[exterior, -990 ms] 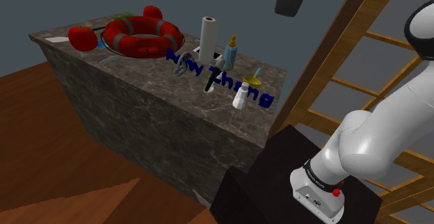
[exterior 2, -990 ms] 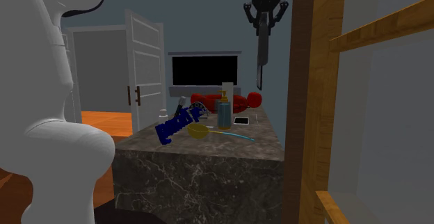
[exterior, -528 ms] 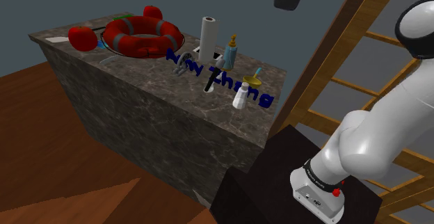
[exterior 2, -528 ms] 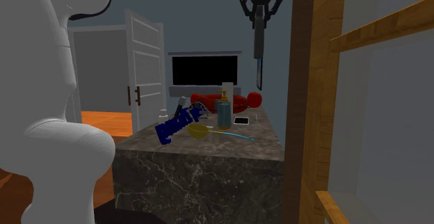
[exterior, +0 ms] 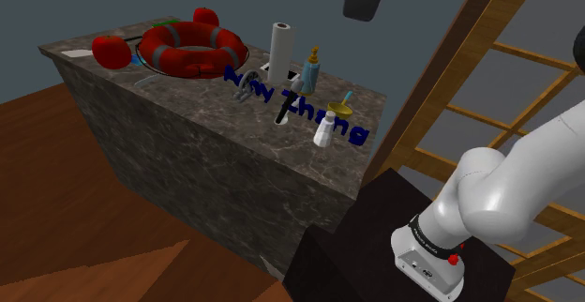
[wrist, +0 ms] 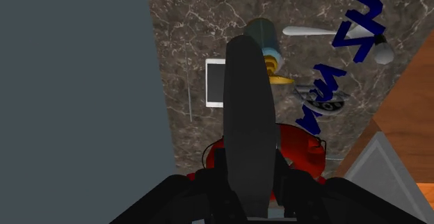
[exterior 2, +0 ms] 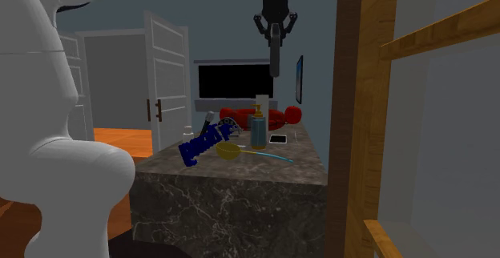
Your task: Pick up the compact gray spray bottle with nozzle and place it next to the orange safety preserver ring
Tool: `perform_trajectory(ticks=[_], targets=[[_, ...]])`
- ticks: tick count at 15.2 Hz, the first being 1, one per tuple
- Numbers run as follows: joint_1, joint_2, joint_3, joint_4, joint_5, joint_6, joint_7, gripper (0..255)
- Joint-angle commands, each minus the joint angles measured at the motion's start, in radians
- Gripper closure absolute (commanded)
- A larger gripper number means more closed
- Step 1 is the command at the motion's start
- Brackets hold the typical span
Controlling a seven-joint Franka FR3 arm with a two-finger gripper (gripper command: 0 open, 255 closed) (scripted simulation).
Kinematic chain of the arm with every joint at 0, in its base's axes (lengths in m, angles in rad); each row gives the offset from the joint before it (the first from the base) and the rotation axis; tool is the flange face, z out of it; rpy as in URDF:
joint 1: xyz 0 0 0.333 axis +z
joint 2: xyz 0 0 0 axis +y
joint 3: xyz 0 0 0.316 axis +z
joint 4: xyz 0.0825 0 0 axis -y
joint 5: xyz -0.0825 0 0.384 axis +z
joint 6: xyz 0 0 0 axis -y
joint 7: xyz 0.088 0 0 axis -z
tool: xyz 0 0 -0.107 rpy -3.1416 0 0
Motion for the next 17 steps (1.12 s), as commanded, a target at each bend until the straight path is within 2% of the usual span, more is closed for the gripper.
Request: perform_trajectory(ticks=[1, 9, 17], targets=[[0.013, -0.019, 0.045, -0.041, -0.027, 0.040, 0.053, 255], [0.064, -0.012, 0.178, -0.134, -0.078, 0.175, 0.222, 255], [0.122, 0.069, 0.278, -0.138, -0.107, 0.279, 0.376, 255]])
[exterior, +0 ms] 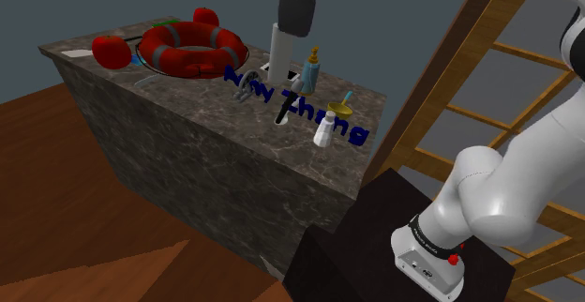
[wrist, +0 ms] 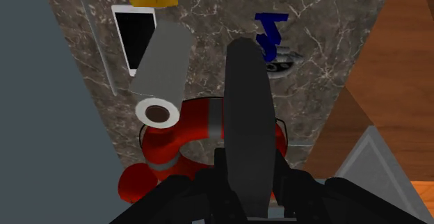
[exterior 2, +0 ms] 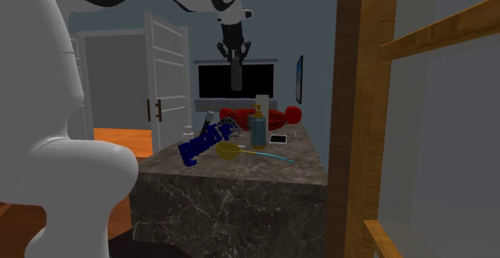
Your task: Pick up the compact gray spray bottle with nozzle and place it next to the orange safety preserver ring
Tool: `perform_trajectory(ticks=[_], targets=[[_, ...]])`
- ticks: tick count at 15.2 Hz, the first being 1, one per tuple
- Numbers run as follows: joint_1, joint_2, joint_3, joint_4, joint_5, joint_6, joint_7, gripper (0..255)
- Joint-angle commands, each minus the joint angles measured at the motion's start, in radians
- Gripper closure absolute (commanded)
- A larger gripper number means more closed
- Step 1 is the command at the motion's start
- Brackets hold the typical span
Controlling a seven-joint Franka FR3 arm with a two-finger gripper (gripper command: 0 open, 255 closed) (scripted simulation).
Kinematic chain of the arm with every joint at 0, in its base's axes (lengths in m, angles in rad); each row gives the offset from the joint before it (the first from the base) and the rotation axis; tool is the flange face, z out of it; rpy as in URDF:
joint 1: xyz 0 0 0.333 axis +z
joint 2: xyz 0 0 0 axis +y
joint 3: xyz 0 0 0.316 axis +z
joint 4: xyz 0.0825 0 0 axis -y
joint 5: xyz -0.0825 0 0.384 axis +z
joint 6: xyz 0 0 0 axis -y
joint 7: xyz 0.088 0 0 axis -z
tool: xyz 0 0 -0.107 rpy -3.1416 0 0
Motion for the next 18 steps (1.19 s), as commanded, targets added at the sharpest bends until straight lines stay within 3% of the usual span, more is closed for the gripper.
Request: perform_trajectory(ticks=[1, 10, 18], targets=[[0.015, 0.022, 0.022, 0.000, -0.008, 0.027, 0.038, 255], [0.083, 0.192, 0.101, 0.113, -0.038, 0.093, 0.198, 255], [0.143, 0.412, 0.146, 0.336, -0.064, 0.091, 0.329, 255]])
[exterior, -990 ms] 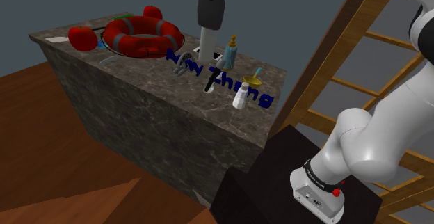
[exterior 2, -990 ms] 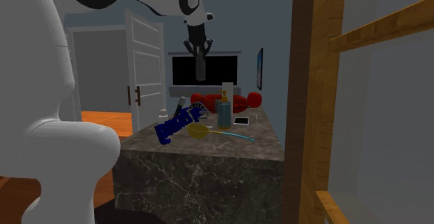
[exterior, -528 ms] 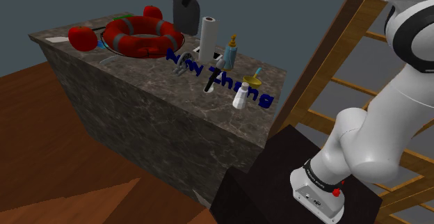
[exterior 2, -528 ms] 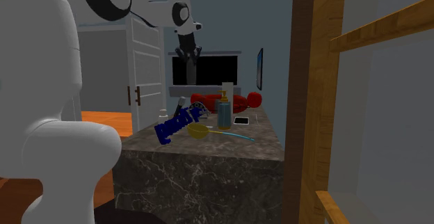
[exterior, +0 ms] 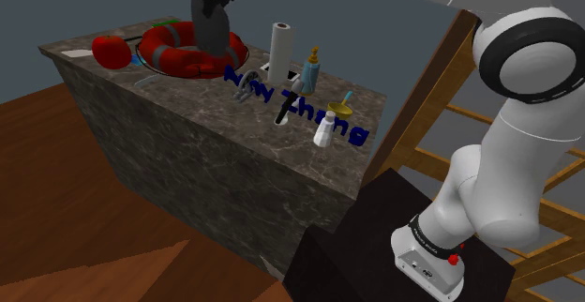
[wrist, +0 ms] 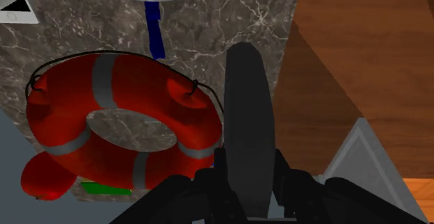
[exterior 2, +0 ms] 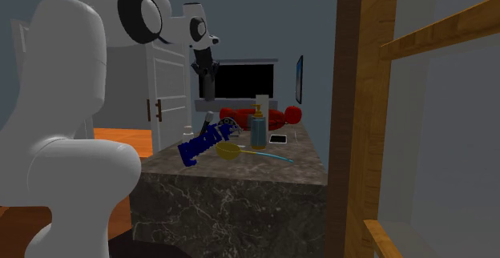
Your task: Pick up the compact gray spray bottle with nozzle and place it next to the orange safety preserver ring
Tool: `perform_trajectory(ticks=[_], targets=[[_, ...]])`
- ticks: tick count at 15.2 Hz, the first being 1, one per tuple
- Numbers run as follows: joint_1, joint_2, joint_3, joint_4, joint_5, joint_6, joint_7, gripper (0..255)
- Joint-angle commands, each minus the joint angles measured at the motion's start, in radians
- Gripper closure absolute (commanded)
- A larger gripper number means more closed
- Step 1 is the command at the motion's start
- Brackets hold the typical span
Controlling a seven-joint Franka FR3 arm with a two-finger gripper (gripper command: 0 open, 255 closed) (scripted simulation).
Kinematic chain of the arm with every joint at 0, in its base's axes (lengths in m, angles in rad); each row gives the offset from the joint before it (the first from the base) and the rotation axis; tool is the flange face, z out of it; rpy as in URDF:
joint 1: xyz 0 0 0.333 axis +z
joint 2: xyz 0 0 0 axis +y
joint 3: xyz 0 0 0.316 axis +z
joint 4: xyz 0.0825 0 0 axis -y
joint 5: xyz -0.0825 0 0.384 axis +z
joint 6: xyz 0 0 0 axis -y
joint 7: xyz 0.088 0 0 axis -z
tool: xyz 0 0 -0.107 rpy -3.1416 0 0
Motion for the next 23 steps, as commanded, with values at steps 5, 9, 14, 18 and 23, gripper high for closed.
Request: perform_trajectory(ticks=[5, 9, 14, 18, 23], targets=[[0.012, 0.017, 0.005, -0.052, -0.006, 0.069, 0.016, 255], [0.015, 0.009, 0.006, -0.118, -0.007, 0.127, 0.016, 255], [0.017, 0.005, 0.007, -0.191, -0.007, 0.196, 0.015, 255], [0.018, 0.006, 0.008, -0.243, -0.005, 0.249, 0.013, 255], [0.018, 0.013, 0.009, -0.301, -0.001, 0.314, 0.010, 255]])
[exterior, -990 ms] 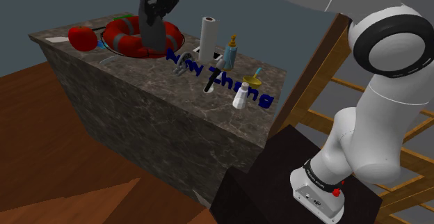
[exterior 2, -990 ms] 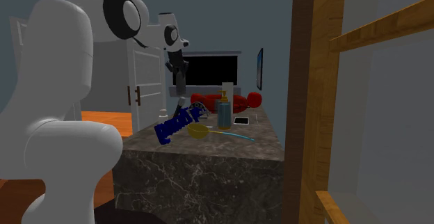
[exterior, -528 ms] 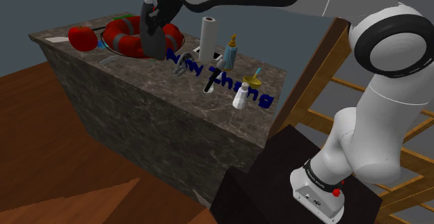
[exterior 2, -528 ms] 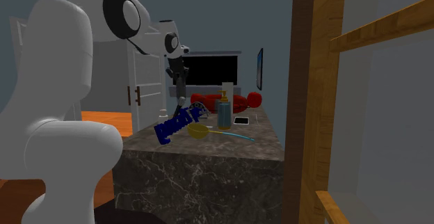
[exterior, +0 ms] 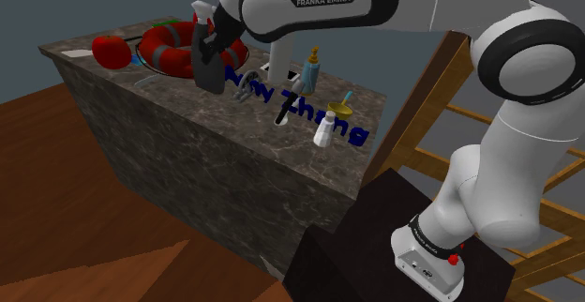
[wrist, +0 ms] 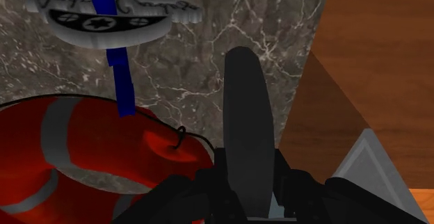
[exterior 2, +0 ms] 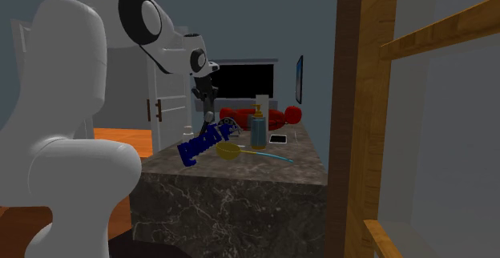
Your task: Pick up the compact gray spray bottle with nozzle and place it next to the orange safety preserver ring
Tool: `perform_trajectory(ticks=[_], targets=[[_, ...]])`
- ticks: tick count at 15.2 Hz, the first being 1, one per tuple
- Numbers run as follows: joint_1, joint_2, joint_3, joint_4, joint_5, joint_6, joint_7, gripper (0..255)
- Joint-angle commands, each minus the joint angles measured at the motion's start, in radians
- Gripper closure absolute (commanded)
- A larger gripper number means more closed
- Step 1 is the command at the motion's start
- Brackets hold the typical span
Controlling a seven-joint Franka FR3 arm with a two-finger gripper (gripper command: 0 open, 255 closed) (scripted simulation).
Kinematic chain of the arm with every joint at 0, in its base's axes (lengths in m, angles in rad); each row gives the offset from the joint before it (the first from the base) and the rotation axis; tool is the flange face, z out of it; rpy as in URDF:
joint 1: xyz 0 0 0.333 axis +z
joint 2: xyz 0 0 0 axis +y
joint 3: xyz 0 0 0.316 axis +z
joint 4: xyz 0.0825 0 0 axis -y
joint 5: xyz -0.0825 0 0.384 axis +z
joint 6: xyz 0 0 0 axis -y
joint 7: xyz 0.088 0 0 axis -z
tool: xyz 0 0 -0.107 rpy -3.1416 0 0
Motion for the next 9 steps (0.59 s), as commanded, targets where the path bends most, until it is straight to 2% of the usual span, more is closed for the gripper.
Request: perform_trajectory(ticks=[1, 9], targets=[[0.002, 0.005, 0.001, -0.021, 0.000, 0.026, 0.002, 255], [0.001, 0.022, 0.004, -0.082, 0.008, 0.105, -0.003, 255]])
